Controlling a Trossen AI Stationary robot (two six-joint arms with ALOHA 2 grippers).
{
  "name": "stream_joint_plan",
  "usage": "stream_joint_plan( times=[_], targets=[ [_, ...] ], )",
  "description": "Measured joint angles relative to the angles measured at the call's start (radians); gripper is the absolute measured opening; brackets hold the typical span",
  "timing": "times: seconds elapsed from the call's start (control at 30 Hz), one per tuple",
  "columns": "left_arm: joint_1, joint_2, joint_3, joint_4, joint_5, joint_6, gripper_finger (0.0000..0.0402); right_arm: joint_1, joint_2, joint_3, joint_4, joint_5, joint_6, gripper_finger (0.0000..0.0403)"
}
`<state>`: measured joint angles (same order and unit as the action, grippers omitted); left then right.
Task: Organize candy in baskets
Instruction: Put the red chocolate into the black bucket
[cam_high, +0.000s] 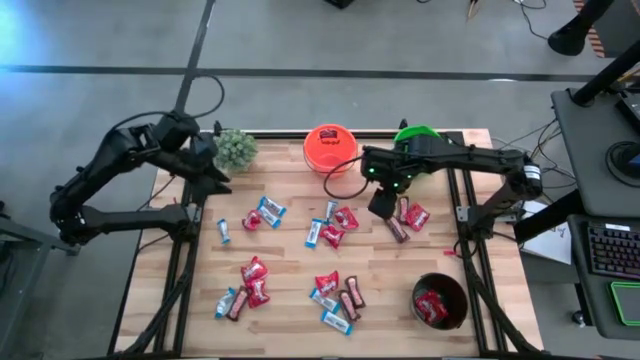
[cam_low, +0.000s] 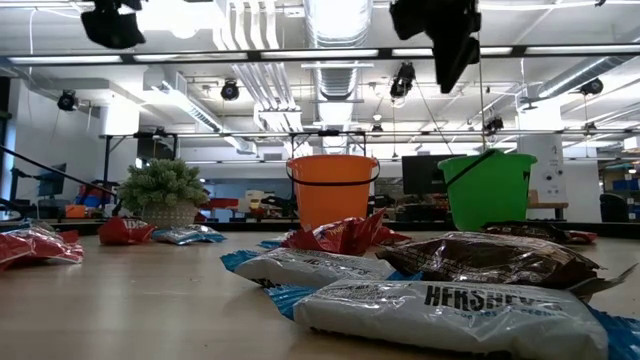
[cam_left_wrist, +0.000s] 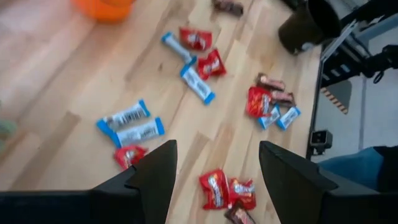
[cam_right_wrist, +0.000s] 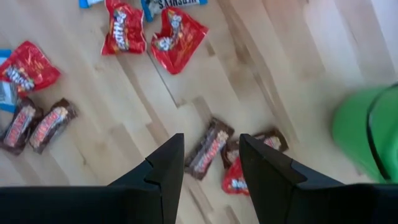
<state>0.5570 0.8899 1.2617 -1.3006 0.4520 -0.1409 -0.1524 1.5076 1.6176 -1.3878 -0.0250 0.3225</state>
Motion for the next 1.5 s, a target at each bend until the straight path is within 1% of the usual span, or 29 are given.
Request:
stream_joint_plan(
  times=[0.3, 0.4, 0.47, 0.57, 0.63, 0.8, 0.87, 0.97, 1.07, 1.2, 1.37, 1.5],
  targets=[
    [-0.135, -0.036, -0.196, 0.137, -0.001, -0.127, 0.021, 0.0, -0.136, 0.0, -0.057, 0.0, 0.081, 0.0146],
    [-0.182, -0.029, -0.235, 0.195, -0.007, -0.16, 0.021, 0.0, -0.186, 0.0, -0.056, 0.0, 0.128, 0.0146],
    [-0.215, -0.023, -0.251, 0.228, -0.029, -0.175, 0.021, 0.0, -0.216, 0.0, -0.054, 0.0, 0.163, 0.0146],
    [-0.261, -0.005, -0.263, 0.236, -0.084, -0.186, 0.021, 0.0, -0.252, 0.0, -0.053, 0.001, 0.202, 0.0146],
    [-0.286, 0.01, -0.263, 0.239, -0.113, -0.198, 0.021, 0.0, -0.271, 0.0, -0.051, 0.02, 0.203, 0.0146],
    [-0.346, 0.052, -0.263, 0.254, -0.13, -0.224, 0.021, -0.001, -0.294, 0.0, -0.051, 0.149, 0.202, 0.0146],
    [-0.371, 0.071, -0.263, 0.253, -0.142, -0.228, 0.021, -0.002, -0.296, 0.0, -0.052, 0.173, 0.201, 0.0146],
    [-0.409, 0.097, -0.263, 0.252, -0.181, -0.237, 0.021, -0.002, -0.297, 0.0, -0.054, 0.175, 0.199, 0.0146],
    [-0.448, 0.124, -0.264, 0.244, -0.184, -0.264, 0.021, -0.002, -0.297, 0.0, -0.055, 0.175, 0.183, 0.0146],
    [-0.529, 0.161, -0.271, 0.243, -0.191, -0.322, 0.021, -0.002, -0.297, 0.0, -0.057, 0.177, 0.174, 0.0146],
    [-0.651, 0.201, -0.277, 0.228, -0.274, -0.405, 0.021, -0.001, -0.297, 0.0, -0.084, 0.179, 0.133, 0.0146],
    [-0.731, 0.222, -0.291, 0.229, -0.315, -0.517, 0.021, -0.001, -0.297, 0.0, -0.083, 0.178, 0.121, 0.0146]
  ],
)
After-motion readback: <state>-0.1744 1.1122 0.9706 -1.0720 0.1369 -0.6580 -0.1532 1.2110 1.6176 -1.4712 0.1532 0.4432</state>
